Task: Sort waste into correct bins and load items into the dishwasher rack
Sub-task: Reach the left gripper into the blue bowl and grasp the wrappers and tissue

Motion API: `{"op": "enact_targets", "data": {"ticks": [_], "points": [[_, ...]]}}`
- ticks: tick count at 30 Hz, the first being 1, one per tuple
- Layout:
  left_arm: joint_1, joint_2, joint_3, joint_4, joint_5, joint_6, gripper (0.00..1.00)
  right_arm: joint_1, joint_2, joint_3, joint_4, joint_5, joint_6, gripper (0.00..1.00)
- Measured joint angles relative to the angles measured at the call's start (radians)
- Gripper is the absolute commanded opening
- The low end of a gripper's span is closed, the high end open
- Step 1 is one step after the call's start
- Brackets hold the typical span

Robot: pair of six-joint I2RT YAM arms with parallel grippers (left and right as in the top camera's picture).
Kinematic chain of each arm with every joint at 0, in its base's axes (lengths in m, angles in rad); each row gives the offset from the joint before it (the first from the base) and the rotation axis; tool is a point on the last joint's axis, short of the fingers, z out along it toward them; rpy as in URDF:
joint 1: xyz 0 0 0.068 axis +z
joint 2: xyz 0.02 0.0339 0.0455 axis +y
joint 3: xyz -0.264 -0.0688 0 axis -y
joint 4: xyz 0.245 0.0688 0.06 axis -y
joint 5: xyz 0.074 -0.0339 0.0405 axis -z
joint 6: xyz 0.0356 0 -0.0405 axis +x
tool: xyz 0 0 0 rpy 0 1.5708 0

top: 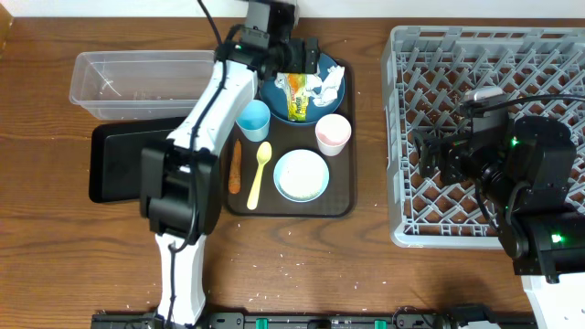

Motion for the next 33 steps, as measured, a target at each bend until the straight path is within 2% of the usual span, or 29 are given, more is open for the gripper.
{"op": "enact_targets", "data": {"ticks": [6,13,27,28,29,30,32,33], "points": [[-0.021,0.074,0.000,-0.033,-0.111,-0.091,0.98,0.000,0.000,0.000,-0.001,0.009,0.000,0.99],[-0.103,0.101,0.000,-0.018,-0.282,-0.117,0.98,0.000,0.000,0.000,-0.005,0.009,0.000,0.99],[-0.116,0.186,0.000,-0.001,-0.329,-0.123,0.98,0.000,0.000,0.000,-0.013,0.010,0.000,0.99],[-0.116,0.188,0.000,-0.001,-0.328,-0.123,0.95,0.000,0.000,0.000,-0.013,0.009,0.000,0.99],[-0.116,0.188,0.000,0.000,-0.325,-0.125,0.83,0.000,0.000,0.000,-0.013,0.010,0.000,0.99],[-0.117,0.188,0.000,0.001,-0.325,-0.125,0.54,0.000,0.000,0.000,-0.013,0.010,0.000,0.99],[-0.117,0.188,0.000,0.000,-0.320,-0.127,0.27,0.000,0.000,0.000,-0.014,0.010,0.000,0.99],[-0.117,0.188,0.000,-0.001,-0.317,-0.126,0.19,0.000,0.000,0.000,-0.014,0.010,0.000,0.99]]}}
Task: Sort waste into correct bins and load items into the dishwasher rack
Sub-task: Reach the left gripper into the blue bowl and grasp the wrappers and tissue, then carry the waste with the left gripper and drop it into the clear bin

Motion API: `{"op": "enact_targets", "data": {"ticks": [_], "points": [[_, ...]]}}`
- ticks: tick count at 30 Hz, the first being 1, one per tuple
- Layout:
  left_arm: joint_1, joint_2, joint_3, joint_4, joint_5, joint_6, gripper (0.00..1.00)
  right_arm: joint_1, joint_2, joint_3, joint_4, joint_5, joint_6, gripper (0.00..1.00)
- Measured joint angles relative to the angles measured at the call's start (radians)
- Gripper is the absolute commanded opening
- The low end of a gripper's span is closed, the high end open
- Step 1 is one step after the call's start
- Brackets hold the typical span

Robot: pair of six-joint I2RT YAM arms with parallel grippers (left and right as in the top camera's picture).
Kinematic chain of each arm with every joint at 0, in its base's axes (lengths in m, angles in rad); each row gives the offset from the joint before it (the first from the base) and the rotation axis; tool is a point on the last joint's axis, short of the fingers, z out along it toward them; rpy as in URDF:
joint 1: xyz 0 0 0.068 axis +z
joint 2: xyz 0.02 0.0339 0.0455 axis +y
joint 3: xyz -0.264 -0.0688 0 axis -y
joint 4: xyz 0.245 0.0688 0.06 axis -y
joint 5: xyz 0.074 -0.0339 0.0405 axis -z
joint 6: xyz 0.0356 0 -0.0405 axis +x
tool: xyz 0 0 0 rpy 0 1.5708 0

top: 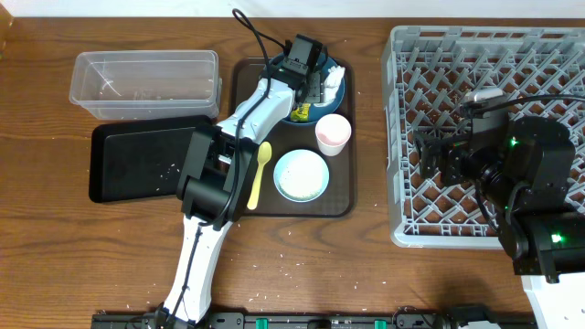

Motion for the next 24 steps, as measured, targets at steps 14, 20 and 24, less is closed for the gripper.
{"op": "enact_targets", "data": {"ticks": [14,20,24], "points": [[0.012,-0.050,0.000,-0.026,0.013,0.004,0.06,0.000,0.000,0.000,-0.001,0.000,0.000,0.99],[0.062,-0.264,0.000,-0.096,0.014,0.004,0.06,0.000,0.003,0.000,-0.001,-0.001,0.000,0.99],[0.119,-0.409,0.008,-0.176,0.010,0.008,0.06,0.000,0.006,0.000,-0.001,-0.001,0.000,0.99]]}}
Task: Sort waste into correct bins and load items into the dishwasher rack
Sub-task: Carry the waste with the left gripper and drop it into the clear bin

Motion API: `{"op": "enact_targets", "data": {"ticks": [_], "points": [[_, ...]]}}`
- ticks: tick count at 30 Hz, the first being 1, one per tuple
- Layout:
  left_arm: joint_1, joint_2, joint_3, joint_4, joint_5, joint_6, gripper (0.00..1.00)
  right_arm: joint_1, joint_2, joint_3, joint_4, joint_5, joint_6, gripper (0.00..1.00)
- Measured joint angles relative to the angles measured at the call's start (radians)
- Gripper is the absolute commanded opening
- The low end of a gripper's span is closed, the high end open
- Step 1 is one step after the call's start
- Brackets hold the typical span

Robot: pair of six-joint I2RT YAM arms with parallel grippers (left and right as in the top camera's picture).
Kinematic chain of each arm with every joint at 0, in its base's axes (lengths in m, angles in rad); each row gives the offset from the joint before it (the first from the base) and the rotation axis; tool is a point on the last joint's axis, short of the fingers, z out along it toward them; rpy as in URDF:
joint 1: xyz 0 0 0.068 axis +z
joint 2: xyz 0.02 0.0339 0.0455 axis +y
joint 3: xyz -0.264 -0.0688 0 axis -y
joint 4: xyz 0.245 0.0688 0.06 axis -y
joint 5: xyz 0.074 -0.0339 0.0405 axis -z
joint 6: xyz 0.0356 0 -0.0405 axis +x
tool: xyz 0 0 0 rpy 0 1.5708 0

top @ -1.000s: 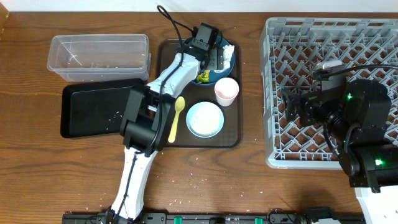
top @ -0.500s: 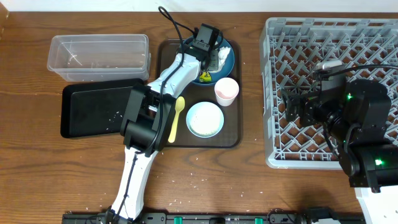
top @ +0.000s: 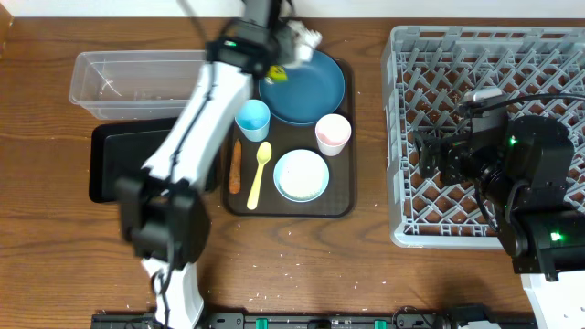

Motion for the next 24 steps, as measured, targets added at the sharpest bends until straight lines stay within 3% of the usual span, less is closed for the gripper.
{"op": "enact_targets", "data": {"ticks": [10,20,21,23,24], "points": [[0.238,-0.014,0.016,-0.180,-0.063,0.033,0.06,0.000,0.000,0.000,-0.001,0.000,0.000,0.99],[0.378,0.150,0.016,-0.179,-0.082,0.248,0.06,0.000,0.000,0.000,-0.004,-0.001,0.000,0.99],[0.379,0.167,0.015,-0.187,-0.082,0.269,0.11,0.000,0.000,0.000,-0.004,-0.001,0.000,0.99],[0.379,0.188,0.014,-0.197,-0.082,0.301,0.53,0.000,0.000,0.000,-0.004,-0.002,0.000,0.99],[0.379,0.193,0.013,-0.198,-0.081,0.309,0.62,0.000,0.000,0.000,-0.003,-0.002,0.000,0.99]]}}
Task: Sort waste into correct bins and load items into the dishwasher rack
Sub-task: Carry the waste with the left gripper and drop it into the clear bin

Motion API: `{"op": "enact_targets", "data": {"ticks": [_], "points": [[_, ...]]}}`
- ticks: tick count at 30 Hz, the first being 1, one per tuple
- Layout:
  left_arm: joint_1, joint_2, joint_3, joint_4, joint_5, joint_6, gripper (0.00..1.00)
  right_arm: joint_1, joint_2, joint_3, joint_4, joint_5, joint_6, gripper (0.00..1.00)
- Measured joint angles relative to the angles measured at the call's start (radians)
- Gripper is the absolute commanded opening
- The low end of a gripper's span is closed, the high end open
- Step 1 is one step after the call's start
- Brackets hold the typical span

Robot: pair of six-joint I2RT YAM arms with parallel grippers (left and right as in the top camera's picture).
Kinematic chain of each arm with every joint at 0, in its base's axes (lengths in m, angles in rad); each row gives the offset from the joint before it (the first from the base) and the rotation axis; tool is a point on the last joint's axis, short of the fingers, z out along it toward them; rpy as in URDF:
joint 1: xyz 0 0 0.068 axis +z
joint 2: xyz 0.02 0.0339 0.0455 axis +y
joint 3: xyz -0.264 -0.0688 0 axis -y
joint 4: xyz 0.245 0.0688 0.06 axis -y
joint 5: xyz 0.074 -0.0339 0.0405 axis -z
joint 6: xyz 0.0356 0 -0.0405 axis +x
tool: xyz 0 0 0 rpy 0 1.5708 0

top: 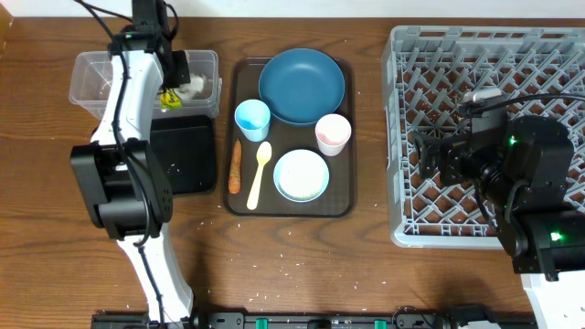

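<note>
My left gripper (180,84) hangs over the right end of the clear plastic bin (110,87), shut on a yellow wrapper (170,97) and a crumpled white tissue (195,86). On the brown tray (343,206) lie a bare blue plate (302,87), a blue cup (252,119), a pink cup (333,134), a white bowl (301,175), a yellow spoon (260,174) and a brown stick-shaped scrap (235,165). My right gripper (423,155) rests open over the grey dishwasher rack (439,55), holding nothing.
A black bin (183,164) sits in front of the clear one, partly under my left arm. The rack fills the right side of the table. Crumbs dot the wooden tabletop near the front edge.
My left gripper has moved left from the blue plate's back edge to above the clear bin, still holding the wrapper and tissue. The right arm is unchanged.
The wrapper and tissue first lay on the blue plate with my left gripper beside them. Then the gripper was down on them. Then it held them off the plate, leaving it bare, and now holds them over the clear bin.
</note>
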Motion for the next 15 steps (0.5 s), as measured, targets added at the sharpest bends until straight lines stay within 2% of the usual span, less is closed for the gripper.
{"op": "enact_targets", "data": {"ticks": [1,5,11,15], "points": [[0.000,0.002,-0.002,0.000,0.000,0.005,0.68,0.000,0.000,0.000,0.001,0.000,0.000,0.98],[-0.001,-0.006,-0.002,0.004,-0.001,0.021,0.76,0.000,0.000,0.000,0.014,-0.006,0.000,0.99],[-0.001,-0.096,-0.005,-0.023,0.017,0.032,0.79,0.000,0.000,0.000,0.034,-0.030,0.000,0.99],[-0.002,-0.237,-0.005,-0.097,0.126,0.032,0.79,0.000,0.000,0.000,0.034,-0.041,0.000,0.99]]}}
